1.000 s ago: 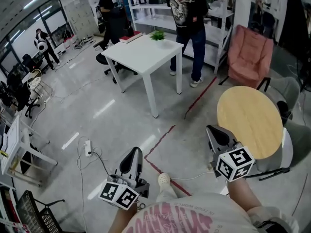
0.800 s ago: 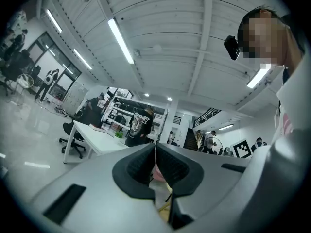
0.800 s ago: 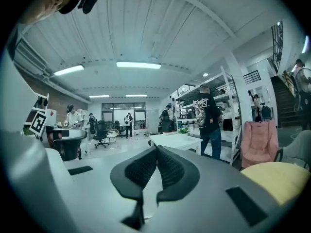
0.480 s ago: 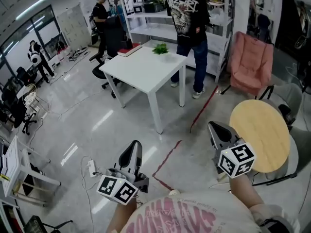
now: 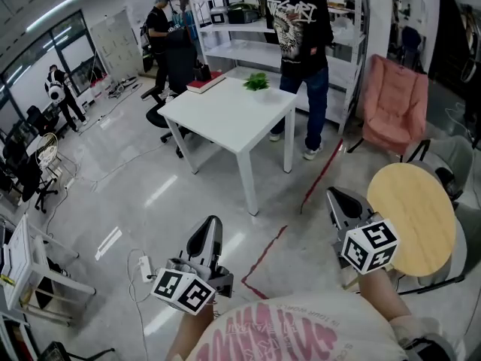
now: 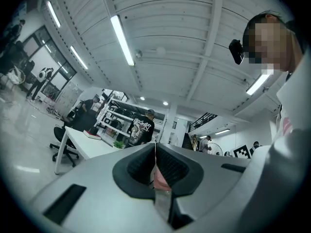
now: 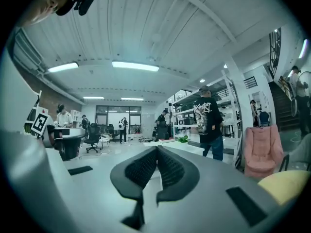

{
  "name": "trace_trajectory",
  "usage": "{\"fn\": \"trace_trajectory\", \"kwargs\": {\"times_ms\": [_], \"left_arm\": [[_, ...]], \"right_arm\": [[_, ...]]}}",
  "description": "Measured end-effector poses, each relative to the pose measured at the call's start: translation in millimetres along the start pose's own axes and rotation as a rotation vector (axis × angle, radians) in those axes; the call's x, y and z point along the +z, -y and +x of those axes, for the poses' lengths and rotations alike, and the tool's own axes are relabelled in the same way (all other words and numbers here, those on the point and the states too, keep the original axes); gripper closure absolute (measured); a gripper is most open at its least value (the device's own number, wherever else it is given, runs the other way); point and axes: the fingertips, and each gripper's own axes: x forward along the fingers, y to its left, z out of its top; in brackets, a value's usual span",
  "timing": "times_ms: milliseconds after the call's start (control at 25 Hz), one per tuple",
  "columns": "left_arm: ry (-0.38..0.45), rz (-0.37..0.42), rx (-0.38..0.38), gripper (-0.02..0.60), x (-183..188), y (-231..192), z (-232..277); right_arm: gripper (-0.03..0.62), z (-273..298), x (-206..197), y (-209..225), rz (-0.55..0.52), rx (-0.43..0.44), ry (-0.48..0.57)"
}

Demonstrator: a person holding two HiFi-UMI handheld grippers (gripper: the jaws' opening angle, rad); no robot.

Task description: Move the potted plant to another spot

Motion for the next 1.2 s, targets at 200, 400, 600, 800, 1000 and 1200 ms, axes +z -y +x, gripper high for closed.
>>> {"fn": "trace_trajectory", "kwargs": {"times_ms": [200, 400, 600, 800, 1000, 1200], "left_arm": [[-0.031, -0.028, 0.008, 0.555, -17.7, -13.1, 18.0], [-0.041, -0.049, 0.027, 0.555, -26.5, -25.3, 48.3], [-0.021, -0.053, 0.06, 0.555, -23.8, -41.9, 93.4], [0.027, -0.08, 0.099, 0.555, -16.3, -63.3, 148.3], [0.07, -0.093, 0.127, 0.555, -17.7, -83.2, 202.1], [0.075, -0.091, 0.144, 0.555, -21.9, -99.1, 243.3]], "right_arm": [[0.579, 14.1, -16.0, 14.0, 0.027, 0.002, -0.034], [0.579, 44.1, -19.8, 43.2, 0.06, 0.009, -0.048], [0.579, 91.4, -13.2, 80.4, 0.06, 0.036, -0.058], [0.579, 147.4, 3.4, 117.3, 0.046, 0.092, -0.049], [0.579, 197.0, 15.7, 162.2, 0.033, 0.115, -0.024], [0.579, 233.3, 21.7, 193.0, 0.036, 0.131, -0.018]]}}
